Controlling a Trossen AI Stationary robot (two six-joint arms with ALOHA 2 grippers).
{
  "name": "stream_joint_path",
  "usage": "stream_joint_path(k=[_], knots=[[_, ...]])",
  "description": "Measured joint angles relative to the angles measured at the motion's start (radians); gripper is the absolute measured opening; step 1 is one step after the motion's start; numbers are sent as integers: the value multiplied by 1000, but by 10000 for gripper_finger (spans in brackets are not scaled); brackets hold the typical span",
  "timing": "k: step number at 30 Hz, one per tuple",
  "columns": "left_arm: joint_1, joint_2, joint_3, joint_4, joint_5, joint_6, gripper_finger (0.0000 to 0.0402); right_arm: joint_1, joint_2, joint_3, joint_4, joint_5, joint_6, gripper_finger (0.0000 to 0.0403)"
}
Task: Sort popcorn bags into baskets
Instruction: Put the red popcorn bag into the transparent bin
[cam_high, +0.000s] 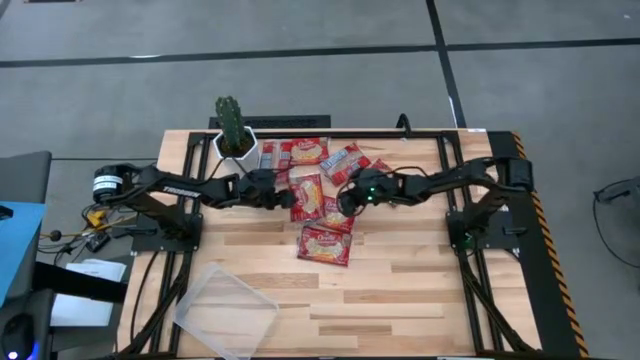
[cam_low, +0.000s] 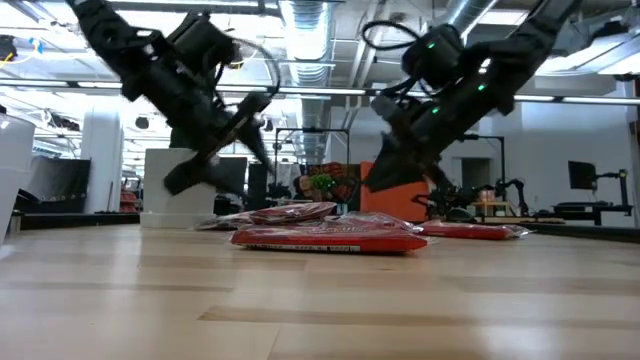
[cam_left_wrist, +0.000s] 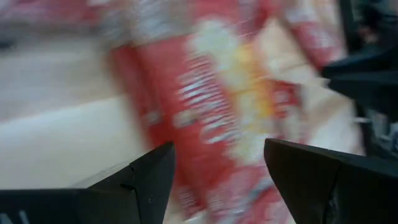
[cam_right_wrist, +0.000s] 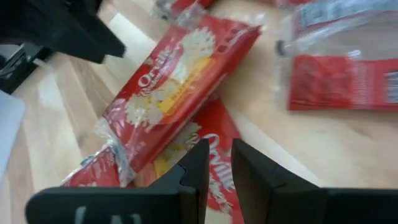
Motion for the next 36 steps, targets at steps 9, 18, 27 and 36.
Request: stream_joint_path(k=[9,18,27,36], knots=[[-11,2,-116,182,-52,-79,223,0,127,75,11,-45,0,92],[-11,59,-119,236,-47,-82,210,1,243,161,20,-117,-6,92],[-11,220,-112,470,7,-111,210,3,265,181,21,-149,-6,92],[-13,262,-64,488,24,-108,210,10,265,181,18,-175,-30,92]])
